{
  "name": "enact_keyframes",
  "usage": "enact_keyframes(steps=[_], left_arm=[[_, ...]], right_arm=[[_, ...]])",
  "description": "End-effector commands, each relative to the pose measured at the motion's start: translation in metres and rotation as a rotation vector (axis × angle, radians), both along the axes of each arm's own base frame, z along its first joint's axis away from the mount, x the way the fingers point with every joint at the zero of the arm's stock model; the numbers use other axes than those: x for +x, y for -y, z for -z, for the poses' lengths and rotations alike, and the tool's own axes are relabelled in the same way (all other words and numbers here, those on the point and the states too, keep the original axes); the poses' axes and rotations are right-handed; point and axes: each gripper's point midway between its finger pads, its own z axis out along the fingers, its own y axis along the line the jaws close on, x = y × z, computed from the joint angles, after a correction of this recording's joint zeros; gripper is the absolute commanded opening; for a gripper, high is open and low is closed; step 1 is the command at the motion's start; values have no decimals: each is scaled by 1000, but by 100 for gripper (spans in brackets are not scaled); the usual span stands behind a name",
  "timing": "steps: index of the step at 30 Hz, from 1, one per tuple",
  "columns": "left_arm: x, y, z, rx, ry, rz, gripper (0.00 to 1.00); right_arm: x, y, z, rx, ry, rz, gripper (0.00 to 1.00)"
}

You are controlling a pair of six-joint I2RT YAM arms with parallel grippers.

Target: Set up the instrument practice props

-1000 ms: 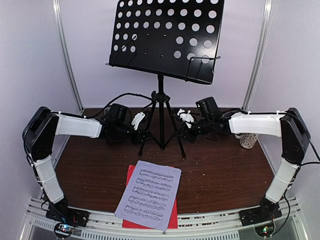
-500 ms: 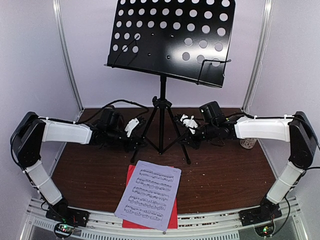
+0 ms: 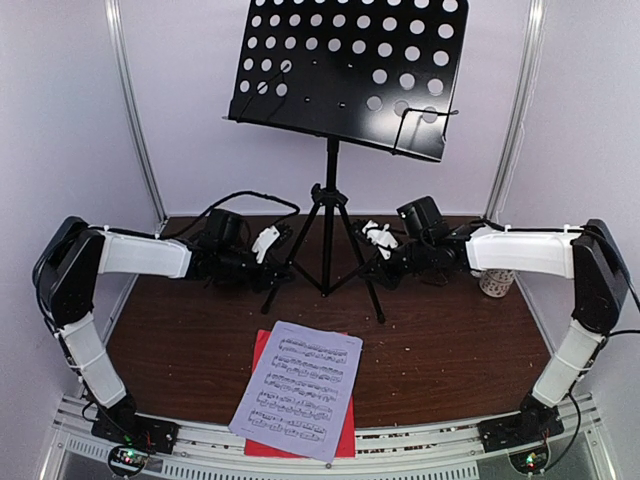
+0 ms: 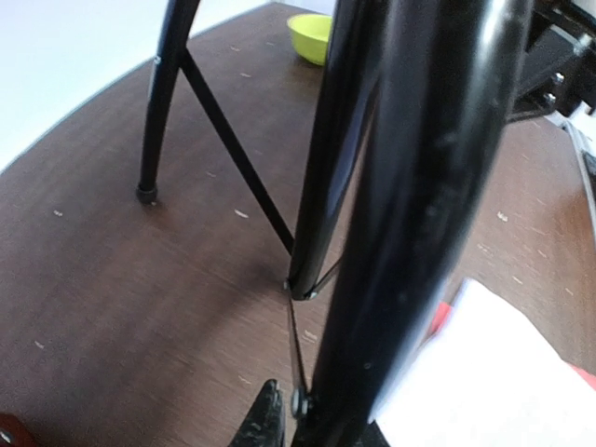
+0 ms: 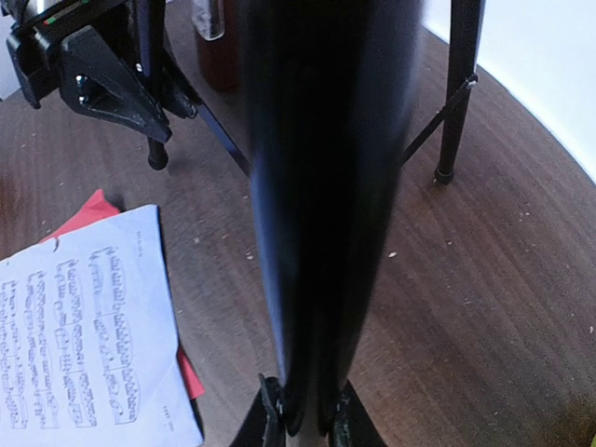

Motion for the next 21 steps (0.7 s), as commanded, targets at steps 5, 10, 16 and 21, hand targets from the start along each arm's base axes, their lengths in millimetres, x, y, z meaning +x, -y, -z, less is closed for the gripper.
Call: enact_keyframes(steps=[5,10,16,21], left_arm=[[69,-35,15,77,-57,-225,0],[67,-32,13,71,-53,-195,0],[66,-25,8,49,-46,-161,0],[67,-16,3,33,-35,-125,0]], right_arm=[[42,28,26,-141,-48,144,0],[41,20,23,-132,-44,99,9],[37,12,30,-140,-56,65,26],[38,5,30,-145,-48,55,36]])
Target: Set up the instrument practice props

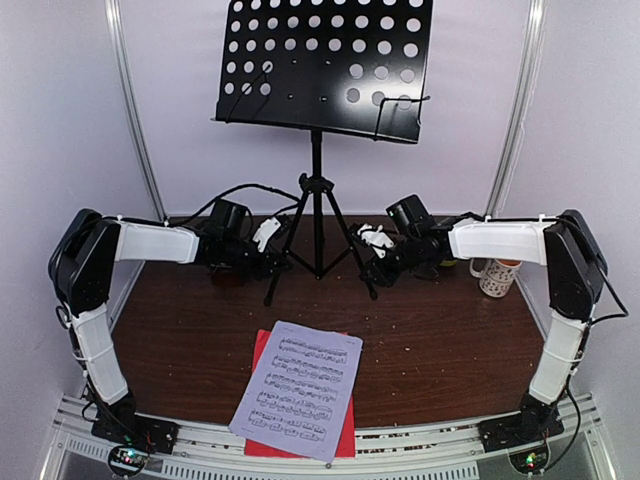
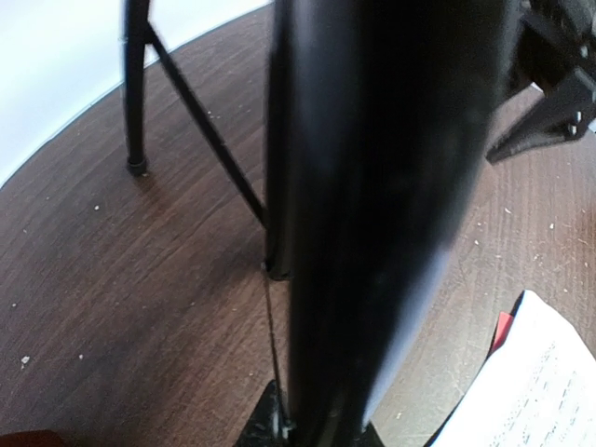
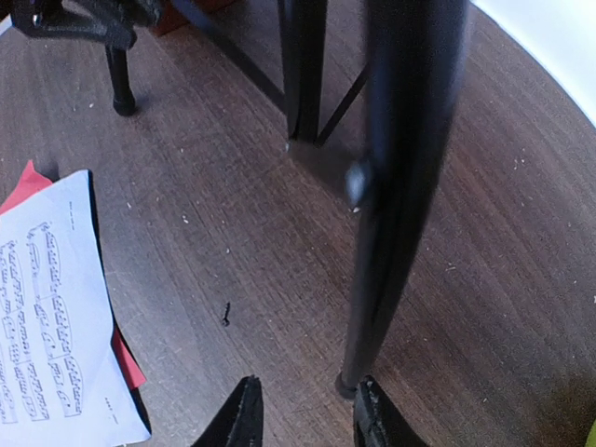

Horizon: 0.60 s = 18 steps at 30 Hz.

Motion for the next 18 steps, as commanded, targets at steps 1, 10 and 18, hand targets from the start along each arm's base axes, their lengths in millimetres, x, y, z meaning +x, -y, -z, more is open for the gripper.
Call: enact_keyframes(steps=[1,10,18], left_arm=[[19,-6,-6,-18,-28,-68,0],[15,0,-3,13,-17,-21,0],[11,-2,-2,23,-18,-18,0]], right_arm=[[5,-3,-1,-28,11,1,37],[20,-3,-10,-50,84,4,48],[45,9,-21,-54,199,30,64]])
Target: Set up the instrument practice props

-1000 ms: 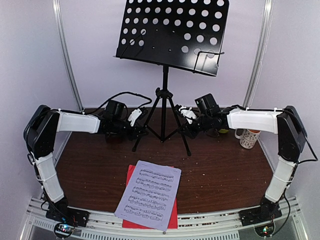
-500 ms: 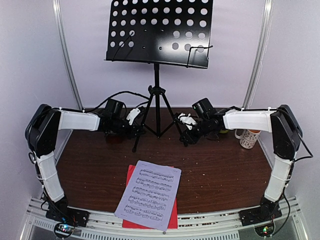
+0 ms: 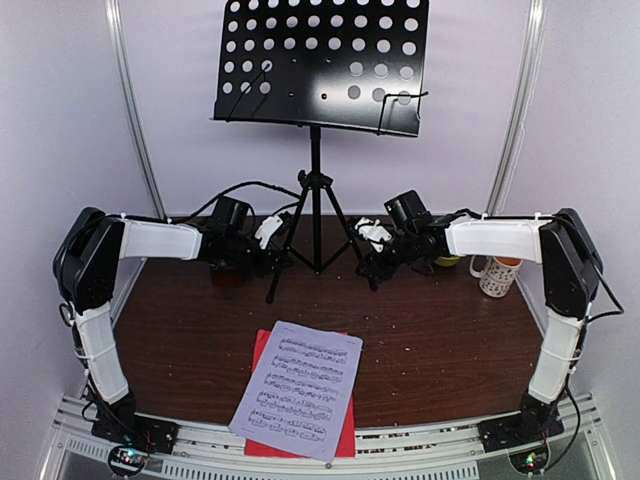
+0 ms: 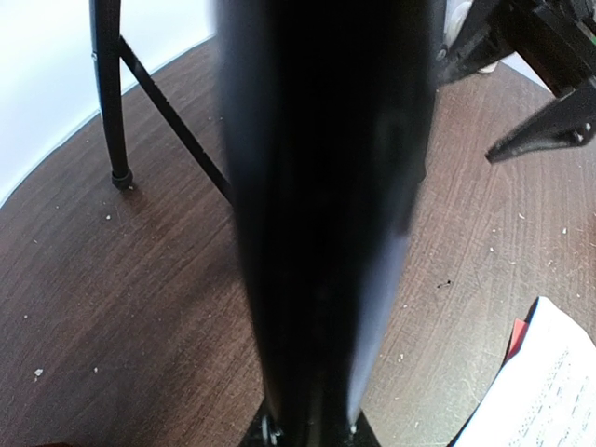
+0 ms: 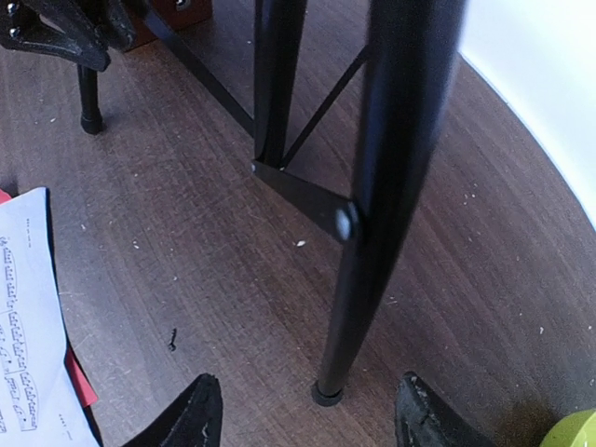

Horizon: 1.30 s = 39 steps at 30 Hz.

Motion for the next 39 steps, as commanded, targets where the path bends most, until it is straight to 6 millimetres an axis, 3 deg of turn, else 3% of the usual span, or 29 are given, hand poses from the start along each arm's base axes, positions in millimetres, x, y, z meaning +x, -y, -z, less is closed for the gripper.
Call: enact_keyframes(steps=[1,10,16,22,29,33,39], left_arm=[[1,-5,-2,10,-26,-25,0],[4,-5,-2,7,-27,-40,0],[6,-5,-5,11,-24,-42,0],[6,-4,-4,1,-27,-46,0],[2,-4,-3,4,-27,-23,0],[-2,-4,-2,12,-27,2,0],[-5,-4,-2,13,-28,10,0]], right_arm=[[22,4,-13,-13,89,10,64],[44,-5,8,-70,46,-1,57],[45,-4,23,-72,23,12,43],[44,-11,16,-17,34,-6,28],[43,-20,0,71,37,-29,33],[44,-25,-17,194,49,-5,45],[57,-30,-13,220,-16,19,49]])
